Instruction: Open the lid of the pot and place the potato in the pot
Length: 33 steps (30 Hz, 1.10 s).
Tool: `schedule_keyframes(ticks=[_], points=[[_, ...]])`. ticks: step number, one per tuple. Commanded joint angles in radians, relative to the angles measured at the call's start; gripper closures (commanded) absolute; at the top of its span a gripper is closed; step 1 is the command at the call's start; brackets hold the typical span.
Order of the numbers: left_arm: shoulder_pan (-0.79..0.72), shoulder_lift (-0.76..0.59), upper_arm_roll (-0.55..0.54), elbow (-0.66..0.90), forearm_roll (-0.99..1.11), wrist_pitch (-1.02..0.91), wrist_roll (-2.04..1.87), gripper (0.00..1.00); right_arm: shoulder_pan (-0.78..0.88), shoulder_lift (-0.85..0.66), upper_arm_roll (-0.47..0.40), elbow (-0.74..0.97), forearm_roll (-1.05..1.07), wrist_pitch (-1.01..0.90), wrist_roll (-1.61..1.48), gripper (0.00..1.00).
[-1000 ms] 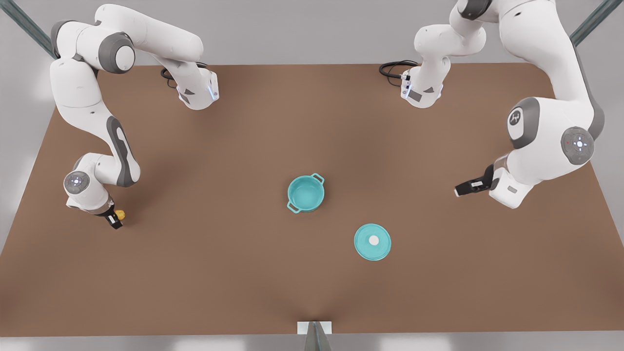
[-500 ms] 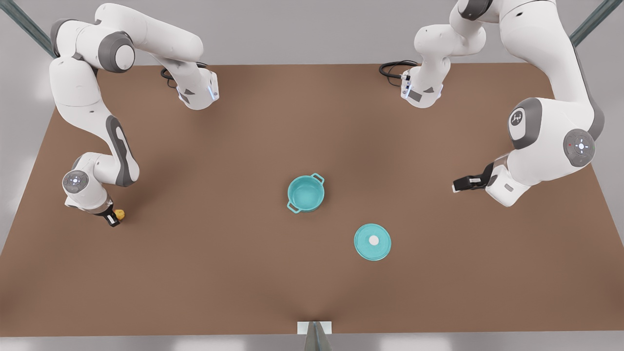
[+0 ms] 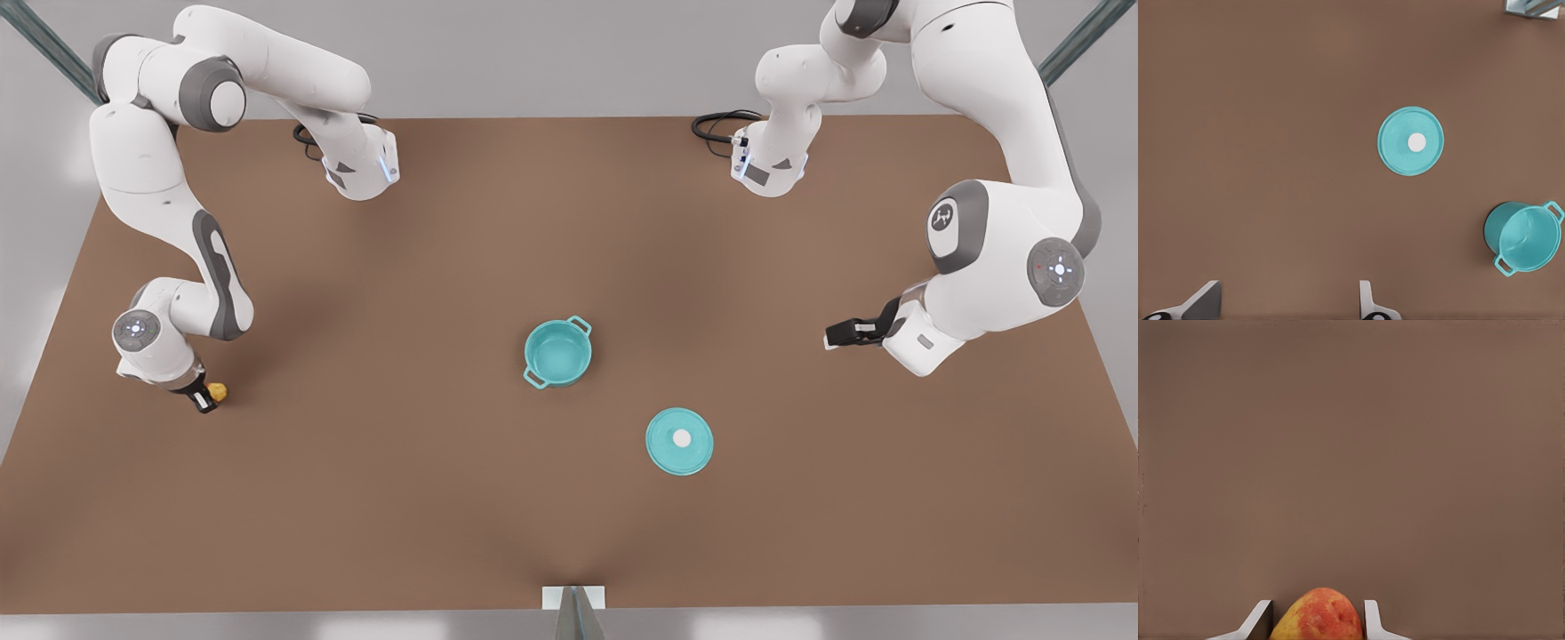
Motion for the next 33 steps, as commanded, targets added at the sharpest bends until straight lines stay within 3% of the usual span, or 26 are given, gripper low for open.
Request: schedule_keyframes(ticks=[1, 8, 14, 22, 30, 33], points=[[0.002, -0.001, 0.000, 0.000, 0.001, -0.001, 0.041, 0.00, 0.000, -0.003, 0.000, 0.001, -0.004, -0.011, 0.010, 0.51], [0.012, 0.001, 0.001, 0.005, 0.001, 0.001, 0.051, 0.00, 0.002, -0.030, 0.000, -0.001, 0.002, -0.025, 0.010, 0.51], [0.012, 0.007, 0.000, 0.003, -0.001, 0.002, 0.049, 0.00, 0.014, -0.101, 0.041, 0.001, 0.006, -0.143, 0.040, 0.51], [0.012, 0.008, 0.000, 0.005, -0.001, 0.002, 0.049, 0.00, 0.014, -0.230, 0.342, 0.018, 0.005, -0.457, 0.374, 0.51], [0.012, 0.010, 0.000, 0.006, 0.001, 0.002, 0.049, 0.00, 0.015, -0.225, 0.698, 0.154, 0.005, -0.677, 0.771, 0.51], [0.012, 0.011, 0.000, 0.006, 0.001, 0.002, 0.049, 0.00, 0.072, -0.223, 0.728, 0.179, 0.006, -0.695, 0.874, 0.51]])
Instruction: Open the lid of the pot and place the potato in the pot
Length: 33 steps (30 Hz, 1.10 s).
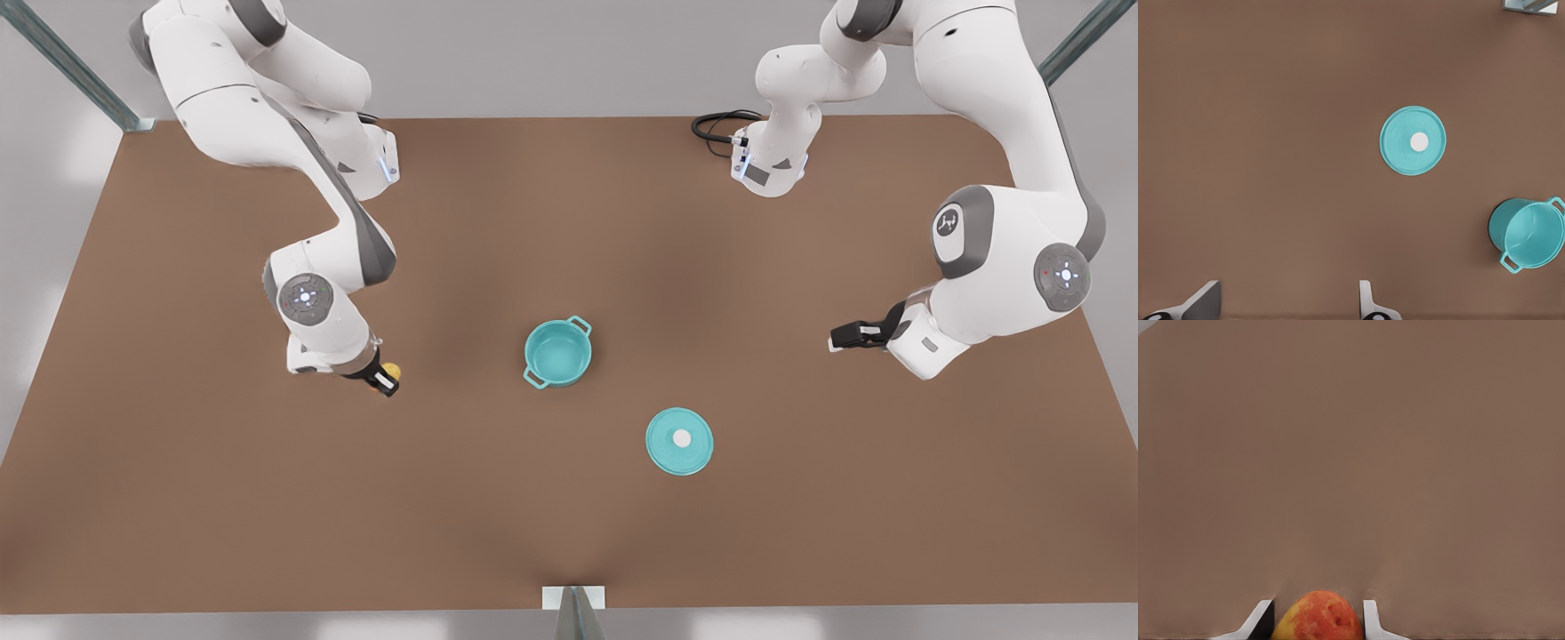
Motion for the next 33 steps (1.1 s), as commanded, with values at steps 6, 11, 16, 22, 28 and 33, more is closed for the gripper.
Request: schedule_keyframes(ticks=[6, 11, 16, 22, 28, 33], points=[[0.000, -0.001, 0.000, 0.002, 0.001, -0.001, 0.008, 0.00, 0.204, 0.095, 0.021, 0.195, 0.051, -0.150, 0.690, 0.50], [0.000, 0.004, 0.000, 0.000, 0.001, 0.001, 0.008, 0.00, 0.328, 0.188, 0.019, 0.302, 0.048, -0.137, 0.769, 0.50], [0.000, 0.004, 0.000, 0.002, 0.001, 0.001, 0.008, 0.00, 0.431, 0.268, 0.018, 0.367, 0.043, -0.130, 0.825, 0.50], [0.000, 0.007, 0.000, 0.002, -0.001, 0.001, 0.008, 0.00, 0.471, 0.369, 0.009, 0.385, -0.024, -0.045, 0.854, 0.50], [-0.002, 0.007, -0.002, 0.002, -0.001, 0.001, 0.005, 0.00, 0.493, 0.412, -0.013, 0.385, -0.059, -0.016, 0.855, 0.50], [-0.002, 0.005, -0.002, 0.002, -0.001, -0.001, 0.005, 0.00, 0.529, 0.458, -0.027, 0.383, -0.111, 0.024, 0.895, 0.50]])
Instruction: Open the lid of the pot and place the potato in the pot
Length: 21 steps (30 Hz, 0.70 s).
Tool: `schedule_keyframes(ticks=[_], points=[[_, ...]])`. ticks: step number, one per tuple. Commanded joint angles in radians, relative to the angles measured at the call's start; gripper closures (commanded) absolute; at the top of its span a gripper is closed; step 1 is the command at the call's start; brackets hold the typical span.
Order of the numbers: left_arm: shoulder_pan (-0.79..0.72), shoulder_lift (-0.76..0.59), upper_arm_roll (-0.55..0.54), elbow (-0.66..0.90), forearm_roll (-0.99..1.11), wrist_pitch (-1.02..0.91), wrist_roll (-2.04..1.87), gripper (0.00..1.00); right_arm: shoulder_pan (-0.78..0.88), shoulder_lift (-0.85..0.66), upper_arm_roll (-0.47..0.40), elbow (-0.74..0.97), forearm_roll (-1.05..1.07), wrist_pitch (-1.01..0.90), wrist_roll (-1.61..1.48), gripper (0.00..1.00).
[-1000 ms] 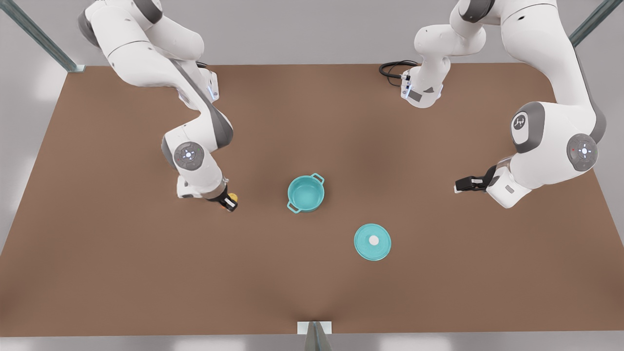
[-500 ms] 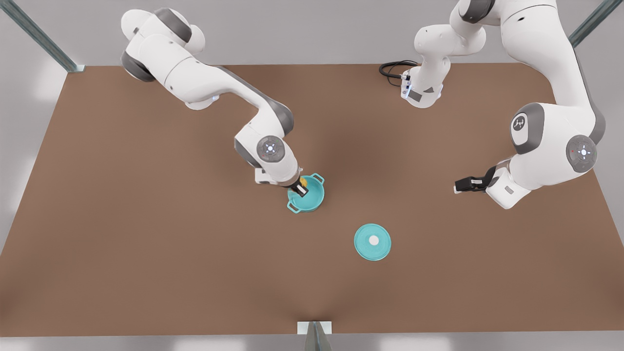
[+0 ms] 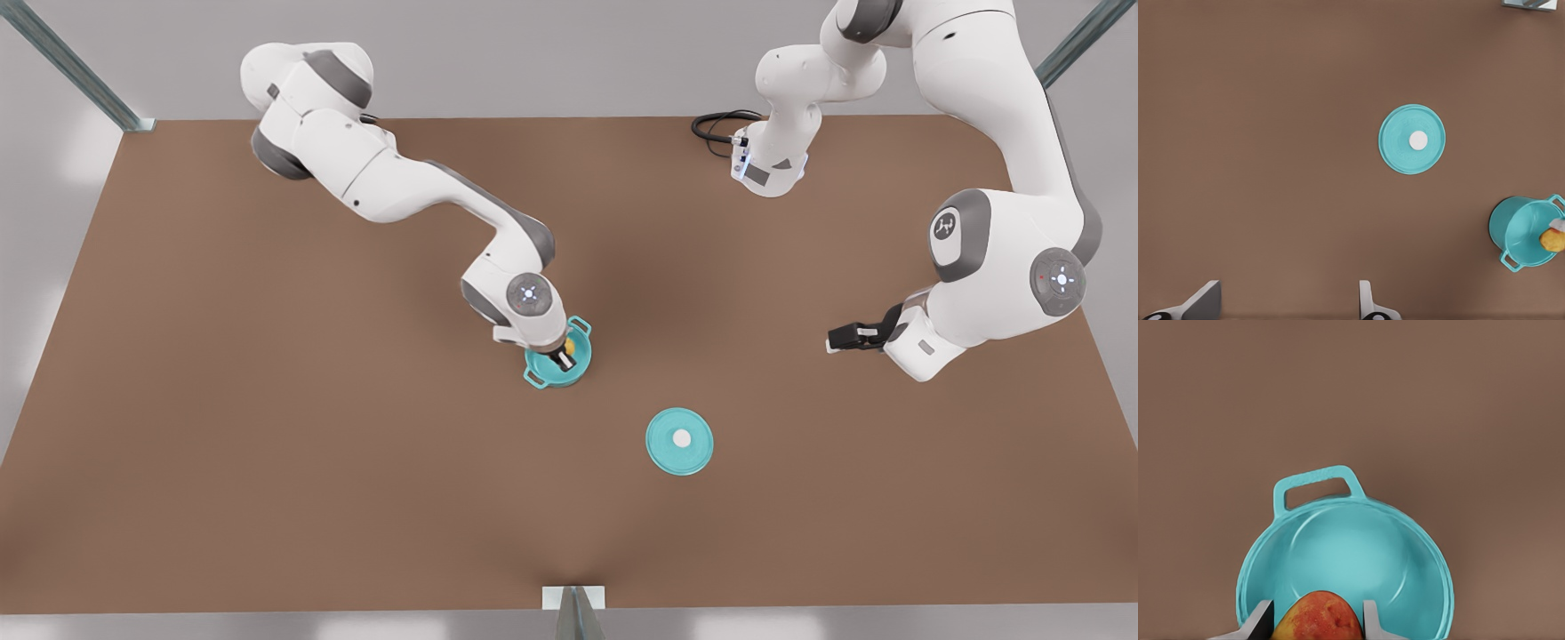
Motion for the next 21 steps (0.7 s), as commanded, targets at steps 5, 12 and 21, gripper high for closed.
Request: schedule_keyframes(ticks=[5, 12, 21], points=[[0.000, 0.000, 0.000, 0.000, 0.001, -0.002, -0.006, 0.00, 0.015, 0.010, -0.006, -0.001, -0.078, 0.031, 0.203, 0.13], [-0.002, -0.002, 0.000, 0.004, 0.013, -0.003, -0.006, 0.00, -0.195, -0.255, -0.006, 0.082, -0.078, -0.368, -0.283, 0.00], [-0.003, -0.005, -0.005, 0.004, 0.008, -0.006, -0.029, 0.00, -0.706, -0.372, 0.019, 0.168, 0.003, -0.531, -1.474, 0.00]])
